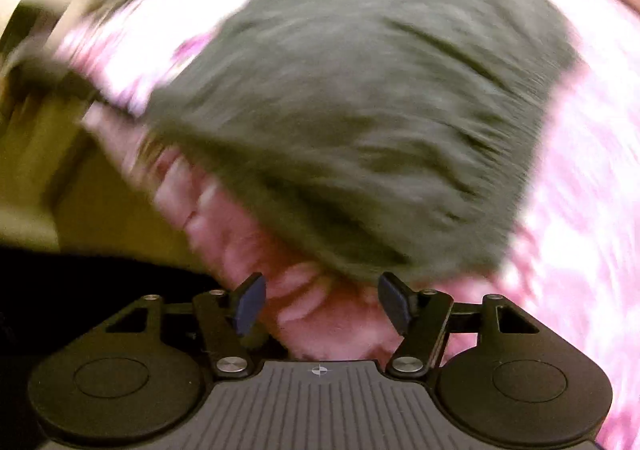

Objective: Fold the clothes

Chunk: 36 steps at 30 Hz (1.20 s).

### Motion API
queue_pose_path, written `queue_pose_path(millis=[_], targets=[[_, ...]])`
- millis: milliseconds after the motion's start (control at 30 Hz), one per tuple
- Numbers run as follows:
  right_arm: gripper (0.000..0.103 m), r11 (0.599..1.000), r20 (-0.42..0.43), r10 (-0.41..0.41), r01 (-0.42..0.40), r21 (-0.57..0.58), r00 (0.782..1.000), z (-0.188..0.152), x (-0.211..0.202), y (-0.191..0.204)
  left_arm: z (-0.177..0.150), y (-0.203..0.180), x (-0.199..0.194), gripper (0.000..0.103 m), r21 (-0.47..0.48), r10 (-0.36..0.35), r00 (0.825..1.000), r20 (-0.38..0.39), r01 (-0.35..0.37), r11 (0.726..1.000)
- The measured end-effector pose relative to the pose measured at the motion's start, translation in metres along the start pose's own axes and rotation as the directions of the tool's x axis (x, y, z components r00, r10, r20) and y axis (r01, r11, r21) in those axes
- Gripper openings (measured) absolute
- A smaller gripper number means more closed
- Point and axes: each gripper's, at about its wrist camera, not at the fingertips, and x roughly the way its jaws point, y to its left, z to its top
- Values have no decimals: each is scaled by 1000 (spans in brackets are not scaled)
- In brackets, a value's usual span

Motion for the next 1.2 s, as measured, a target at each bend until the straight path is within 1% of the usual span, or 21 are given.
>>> queue_pose_path(millis=[67, 100, 167, 233, 333, 400, 433, 567, 700, 800, 867, 900, 933, 967, 1000, 1033, 1067, 1100, 1133, 1167, 1200], targets=[[66, 984, 44, -70, 62, 169, 997, 11, -13, -34, 22, 13, -9, 6, -13, 24, 999, 39, -24, 1000], [66, 967, 63, -114, 96, 237, 991, 17, -17, -49, 36, 18, -11, 10, -22, 30, 997, 65, -29, 999], [66, 915, 121, -186, 126, 383, 975, 34, -26, -85, 75, 24, -7, 17, -28, 18, 993, 120, -15, 999], [66, 847, 186, -216, 90, 524, 958, 52, -31, -120, 114, 29, -3, 25, -34, 6, 985, 174, -1, 999], [66, 819, 227, -198, 34, 572, 953, 79, -18, -146, 173, 37, 5, 31, -36, -20, 968, 250, 30, 999], [65, 807, 251, -182, -1, 591, 951, 97, -8, -161, 221, 38, 20, 43, -19, -72, 957, 280, 80, 997], [65, 800, 263, -174, -19, 599, 949, 106, -3, -169, 243, 39, 29, 44, -20, -92, 955, 283, 102, 995], [65, 771, 311, -144, -91, 631, 939, 141, 18, -200, 308, 49, 73, 47, -91, -155, 965, 211, 177, 980], [65, 736, 360, -117, -162, 657, 925, 177, 38, -230, 373, 59, 118, 50, -166, -223, 965, 142, 245, 955], [65, 720, 401, -93, -216, 659, 911, 202, 50, -247, 422, 67, 151, 51, -225, -276, 957, 94, 290, 930], [65, 725, 420, -65, -246, 643, 905, 218, 58, -254, 450, 71, 172, 51, -260, -313, 948, 59, 317, 912], [65, 730, 421, -45, -258, 633, 906, 227, 61, -257, 454, 70, 180, 54, -264, -333, 942, 39, 331, 906], [61, 735, 420, -26, -267, 623, 907, 236, 64, -259, 458, 68, 183, 54, -258, -353, 935, 33, 349, 901], [50, 742, 411, -7, -271, 613, 911, 244, 69, -261, 461, 67, 186, 43, -258, -375, 926, 31, 370, 893], [19, 749, 399, 12, -273, 604, 917, 251, 75, -262, 463, 66, 187, 12, -266, -404, 914, 39, 399, 877], [11, 755, 386, 32, -275, 595, 922, 259, 80, -263, 465, 64, 188, 0, -272, -435, 899, 46, 430, 861], [11, 761, 373, 51, -278, 586, 926, 267, 85, -264, 467, 61, 189, 0, -277, -465, 884, 54, 460, 844], [9, 775, 376, 48, -272, 570, 925, 269, 85, -263, 468, 57, 187, 0, -254, -483, 873, 71, 484, 837], [3, 792, 388, 36, -263, 551, 921, 270, 81, -261, 470, 49, 179, 0, -182, -481, 870, 106, 492, 851], [2, 808, 399, 24, -253, 532, 917, 270, 78, -259, 469, 41, 167, 0, -102, -479, 864, 157, 496, 862], [2, 824, 411, 12, -242, 513, 912, 271, 75, -257, 464, 35, 151, 0, -7, -477, 847, 234, 492, 871]])
